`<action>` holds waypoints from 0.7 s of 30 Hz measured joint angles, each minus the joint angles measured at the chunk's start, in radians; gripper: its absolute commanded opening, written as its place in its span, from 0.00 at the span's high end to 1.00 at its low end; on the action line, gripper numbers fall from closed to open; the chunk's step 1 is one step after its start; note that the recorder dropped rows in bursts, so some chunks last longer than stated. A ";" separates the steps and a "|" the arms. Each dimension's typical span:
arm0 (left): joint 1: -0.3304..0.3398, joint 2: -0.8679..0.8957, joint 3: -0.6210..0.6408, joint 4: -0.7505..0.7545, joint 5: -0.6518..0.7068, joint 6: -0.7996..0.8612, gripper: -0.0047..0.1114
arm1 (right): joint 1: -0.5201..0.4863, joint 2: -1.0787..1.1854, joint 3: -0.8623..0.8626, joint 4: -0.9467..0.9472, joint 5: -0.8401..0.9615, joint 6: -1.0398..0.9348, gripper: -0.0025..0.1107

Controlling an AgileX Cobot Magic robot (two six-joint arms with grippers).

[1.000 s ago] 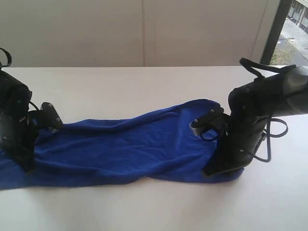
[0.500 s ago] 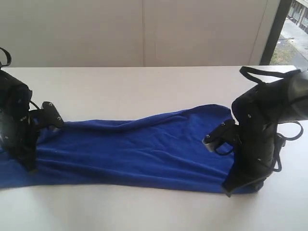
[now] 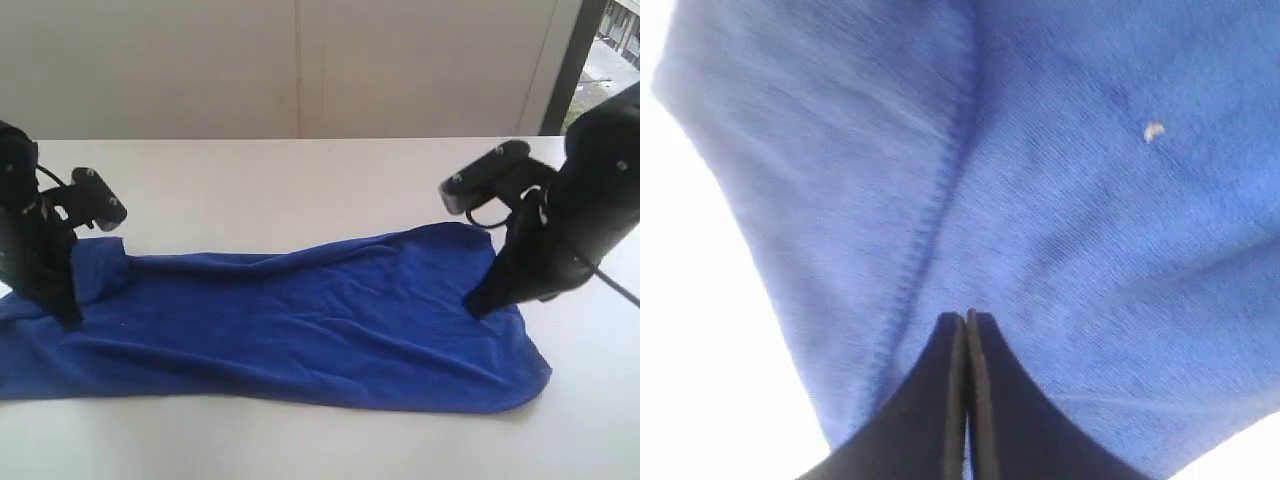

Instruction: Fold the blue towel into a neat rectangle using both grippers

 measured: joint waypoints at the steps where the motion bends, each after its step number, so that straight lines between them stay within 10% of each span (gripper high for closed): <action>1: 0.000 -0.015 -0.002 -0.008 -0.012 0.000 0.95 | 0.000 -0.017 -0.004 0.034 -0.029 -0.014 0.98; 5: 0.000 -0.055 -0.006 -0.053 -0.085 0.000 0.78 | 0.007 -0.022 -0.021 0.209 -0.146 -0.143 0.98; 10: 0.000 -0.066 -0.008 -0.079 -0.154 0.000 0.34 | 0.085 0.090 -0.070 0.373 -0.306 -0.285 0.98; 21: 0.000 0.000 -0.008 -0.067 -0.323 0.000 0.35 | 0.183 0.385 -0.223 0.392 -0.340 -0.308 0.98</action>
